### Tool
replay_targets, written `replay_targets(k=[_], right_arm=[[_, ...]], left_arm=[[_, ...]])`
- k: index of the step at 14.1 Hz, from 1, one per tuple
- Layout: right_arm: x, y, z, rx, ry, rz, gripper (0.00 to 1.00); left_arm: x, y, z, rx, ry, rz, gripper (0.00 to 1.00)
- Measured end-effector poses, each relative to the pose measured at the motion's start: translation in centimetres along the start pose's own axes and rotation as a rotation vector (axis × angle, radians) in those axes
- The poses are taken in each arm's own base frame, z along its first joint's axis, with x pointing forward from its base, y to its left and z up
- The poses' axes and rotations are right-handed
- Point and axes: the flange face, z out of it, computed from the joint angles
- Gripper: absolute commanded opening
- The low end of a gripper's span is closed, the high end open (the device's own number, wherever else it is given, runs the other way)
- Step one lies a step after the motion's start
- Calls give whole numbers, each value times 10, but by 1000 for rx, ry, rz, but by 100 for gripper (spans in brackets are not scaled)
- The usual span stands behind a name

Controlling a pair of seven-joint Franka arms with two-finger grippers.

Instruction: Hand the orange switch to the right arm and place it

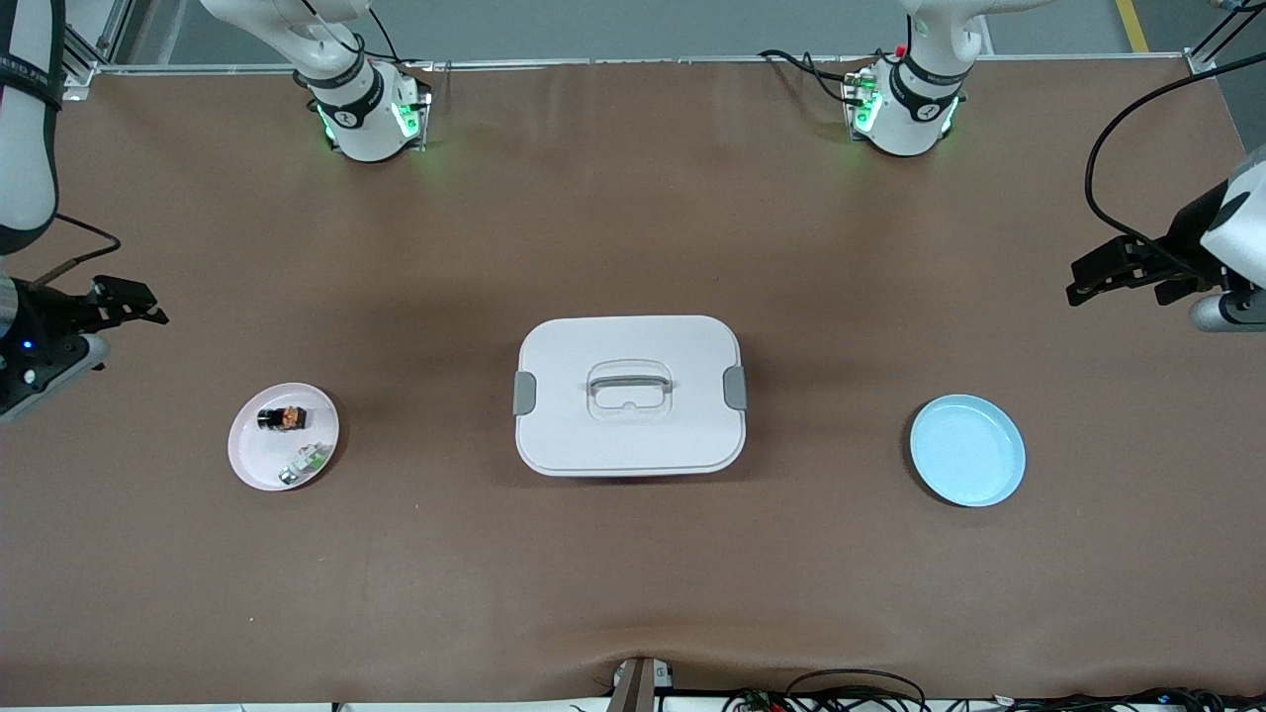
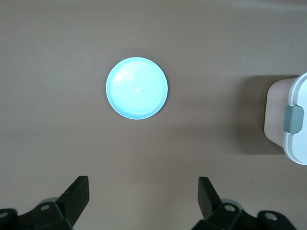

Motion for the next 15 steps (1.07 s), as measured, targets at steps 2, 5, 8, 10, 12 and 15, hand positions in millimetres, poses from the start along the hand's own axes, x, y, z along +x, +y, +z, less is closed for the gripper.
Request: replay_targets(k=[2, 5, 8, 10, 12, 15], right_arm=[[-6, -5, -9, 1, 9, 119, 100], [-16, -18, -20, 5, 37, 283, 100], [-24, -25, -32, 1, 65, 386, 100], [-18, -38, -39, -15, 72, 516, 100], [-2, -64, -47, -77, 66, 642, 100], [6, -87, -60, -111, 65, 684, 100]], left_arm=[[0, 0, 0, 1, 0, 1, 100], [0, 0, 0, 1, 0, 0, 100], [2, -6, 5, 1, -8, -10, 100], [4, -10, 8, 1, -13, -17, 100], [5, -10, 10, 1, -16, -17, 100], [7, -11, 14, 7, -22, -16, 100]])
